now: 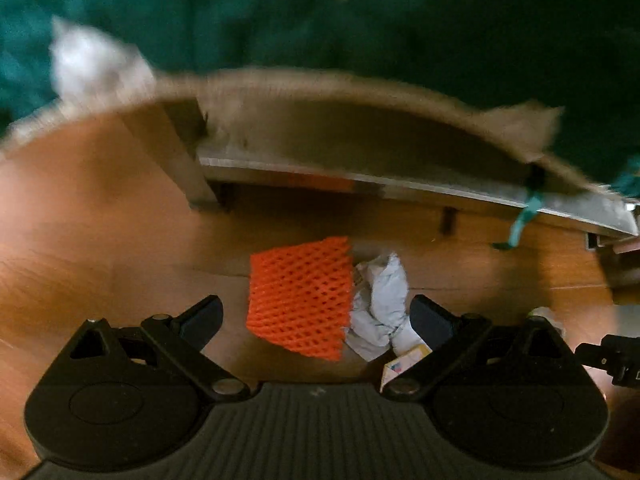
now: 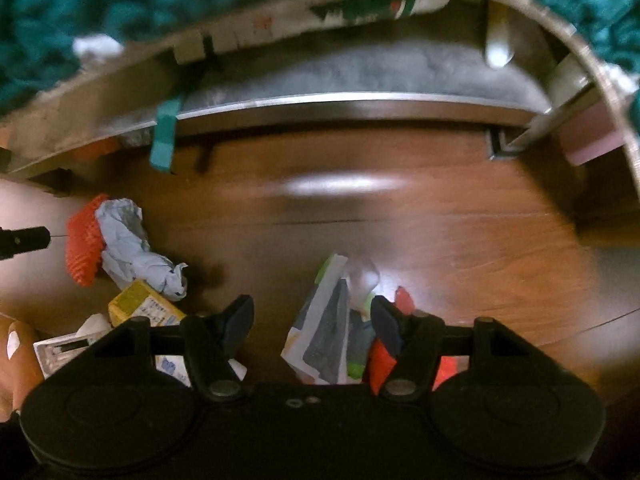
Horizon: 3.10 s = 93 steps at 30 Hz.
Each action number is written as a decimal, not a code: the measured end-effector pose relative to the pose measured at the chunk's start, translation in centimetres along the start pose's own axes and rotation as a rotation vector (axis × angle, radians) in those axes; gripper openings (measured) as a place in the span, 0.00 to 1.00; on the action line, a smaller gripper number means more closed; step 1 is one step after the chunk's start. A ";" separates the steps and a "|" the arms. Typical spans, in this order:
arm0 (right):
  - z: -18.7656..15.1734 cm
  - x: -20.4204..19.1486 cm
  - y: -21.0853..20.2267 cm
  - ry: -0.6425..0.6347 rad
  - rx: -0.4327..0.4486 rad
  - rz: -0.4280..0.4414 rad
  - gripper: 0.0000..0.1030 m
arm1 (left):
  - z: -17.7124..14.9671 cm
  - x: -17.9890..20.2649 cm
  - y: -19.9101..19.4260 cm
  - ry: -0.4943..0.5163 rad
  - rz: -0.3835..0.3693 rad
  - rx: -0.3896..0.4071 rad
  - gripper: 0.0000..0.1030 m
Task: Collect trash
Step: 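Grasp orange foam net with left gripper while right gripper grasps clear plastic bag, then carry orange net and plastic bag with both tools to the wastebasket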
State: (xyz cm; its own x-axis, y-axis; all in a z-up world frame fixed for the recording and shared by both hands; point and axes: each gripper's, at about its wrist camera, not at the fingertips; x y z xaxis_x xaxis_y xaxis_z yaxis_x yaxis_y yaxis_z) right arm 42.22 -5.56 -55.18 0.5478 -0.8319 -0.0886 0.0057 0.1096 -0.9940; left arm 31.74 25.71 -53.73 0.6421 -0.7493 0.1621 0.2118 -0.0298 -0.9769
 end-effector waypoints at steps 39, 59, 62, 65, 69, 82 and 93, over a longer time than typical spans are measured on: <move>-1.4 -1.8 -3.6 -0.017 -0.023 -0.043 0.00 | -0.2 -1.9 3.0 -0.100 -0.031 -0.140 0.12; -9.1 -5.3 -30.0 -0.059 0.348 -0.009 0.00 | -6.0 4.1 -22.8 0.069 -0.165 0.107 0.12; -11.0 -5.5 -33.9 -0.080 0.410 -0.014 0.00 | -7.6 5.5 -27.2 0.105 -0.199 0.165 0.12; -12.9 -5.6 -37.9 -0.097 0.467 -0.012 0.00 | -9.0 6.9 -31.0 0.123 -0.242 0.214 0.12; -15.7 -5.7 -43.2 -0.124 0.549 -0.019 0.00 | -11.1 8.8 -35.8 0.173 -0.289 0.277 0.12; -22.8 -1.3 -57.4 -0.103 0.804 -0.132 0.00 | -17.5 17.7 -49.8 0.384 -0.465 0.486 0.13; -26.5 5.7 -66.1 -0.011 0.961 -0.312 0.00 | -21.2 28.3 -58.3 0.556 -0.631 0.576 0.13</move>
State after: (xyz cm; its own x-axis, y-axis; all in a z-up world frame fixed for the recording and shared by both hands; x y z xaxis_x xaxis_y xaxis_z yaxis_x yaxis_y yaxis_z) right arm 22.82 -32.00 8.33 0.4146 -0.8937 0.1715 0.8187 0.2840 -0.4990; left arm 21.88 -7.80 4.88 -0.1114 -0.9128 0.3930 0.8098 -0.3126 -0.4965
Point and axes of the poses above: each gripper's, at about its wrist camera, not at the fingertips, and y roughly the way its jaws point, x to its right, z to its top, and after that the axes turned 11 degrees about -y, right-handed
